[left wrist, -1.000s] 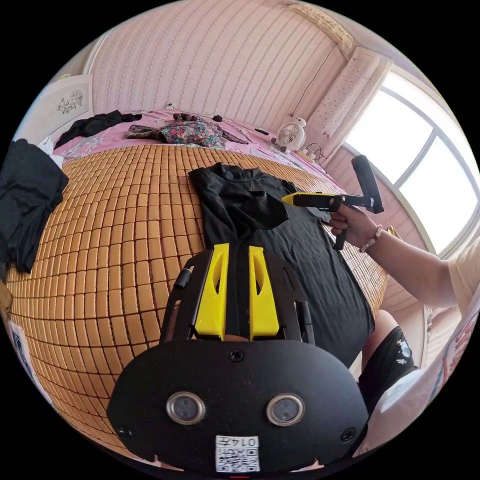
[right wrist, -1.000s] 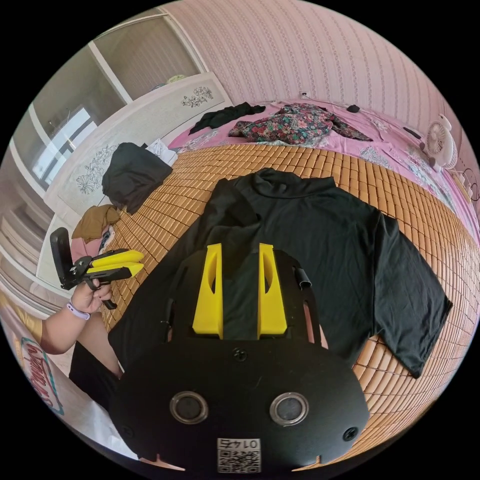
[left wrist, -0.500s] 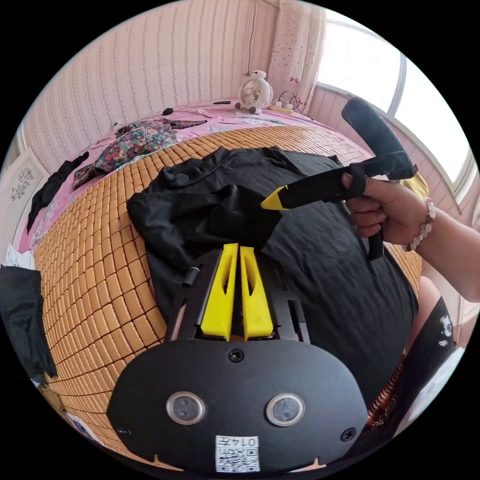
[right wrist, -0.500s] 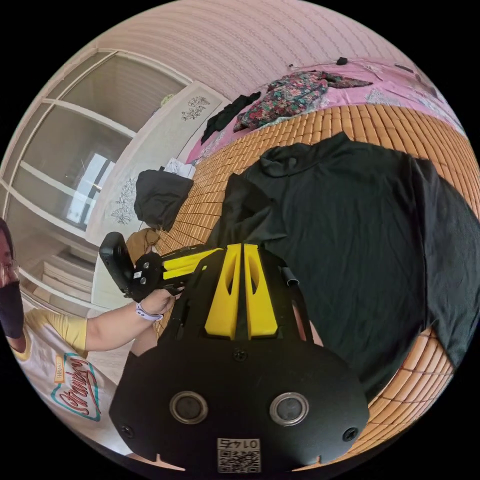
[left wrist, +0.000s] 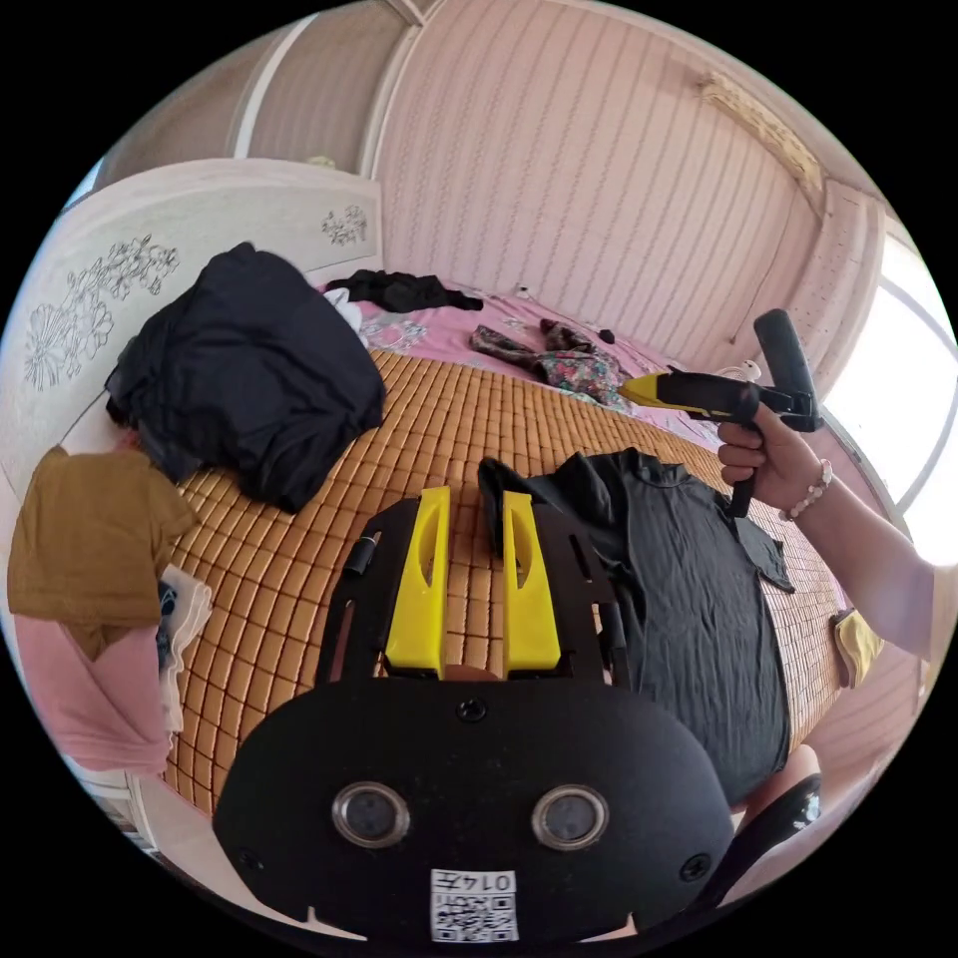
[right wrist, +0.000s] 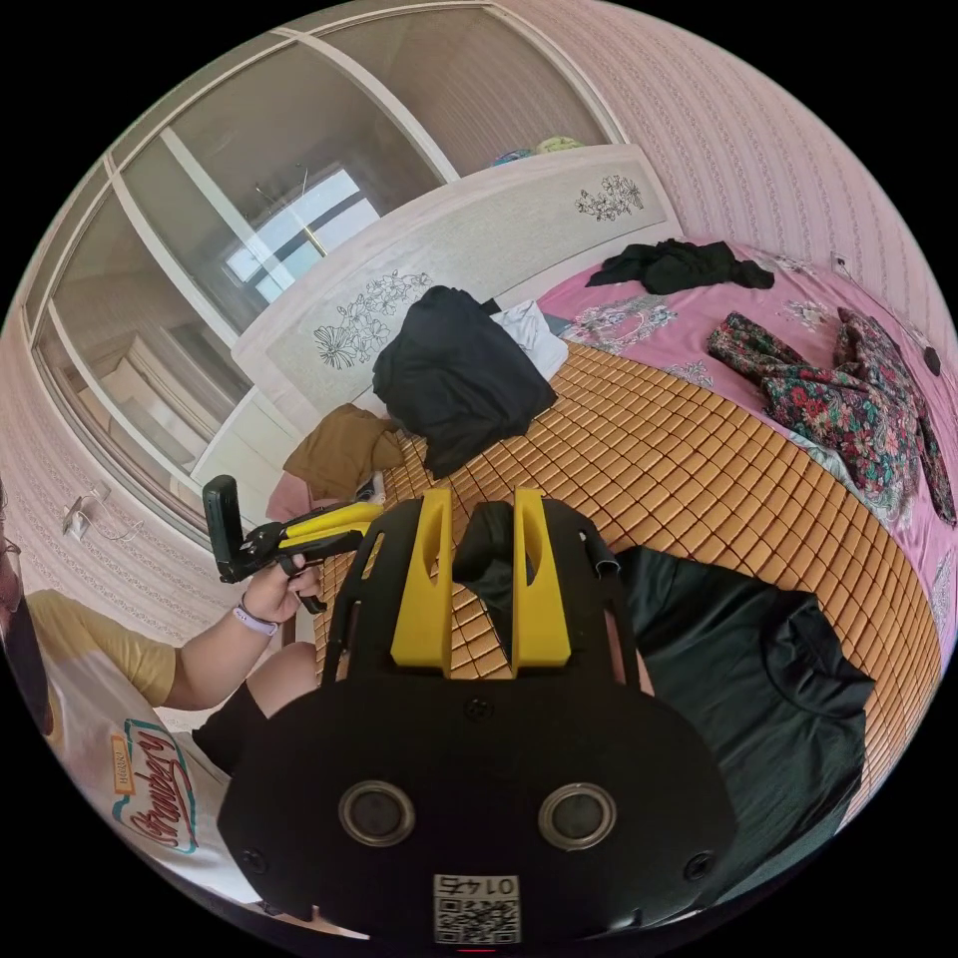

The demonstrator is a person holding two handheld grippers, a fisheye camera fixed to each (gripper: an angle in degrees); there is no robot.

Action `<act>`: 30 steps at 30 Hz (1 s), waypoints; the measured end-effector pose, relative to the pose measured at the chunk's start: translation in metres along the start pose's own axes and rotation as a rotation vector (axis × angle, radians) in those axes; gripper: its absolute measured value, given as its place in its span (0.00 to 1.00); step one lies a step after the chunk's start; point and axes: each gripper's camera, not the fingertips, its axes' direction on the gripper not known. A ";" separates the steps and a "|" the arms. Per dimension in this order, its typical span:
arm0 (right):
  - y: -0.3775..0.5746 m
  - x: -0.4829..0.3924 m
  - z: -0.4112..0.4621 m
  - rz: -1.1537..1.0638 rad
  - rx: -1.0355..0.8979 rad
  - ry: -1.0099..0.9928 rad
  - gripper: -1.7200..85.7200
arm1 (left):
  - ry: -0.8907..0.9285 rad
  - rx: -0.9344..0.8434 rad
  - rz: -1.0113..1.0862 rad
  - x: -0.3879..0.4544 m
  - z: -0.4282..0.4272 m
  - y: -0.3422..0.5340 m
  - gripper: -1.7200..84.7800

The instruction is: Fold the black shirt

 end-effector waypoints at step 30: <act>-0.019 -0.139 0.247 -0.254 -0.396 0.261 0.07 | 0.181 -0.270 0.085 0.000 0.029 0.012 0.01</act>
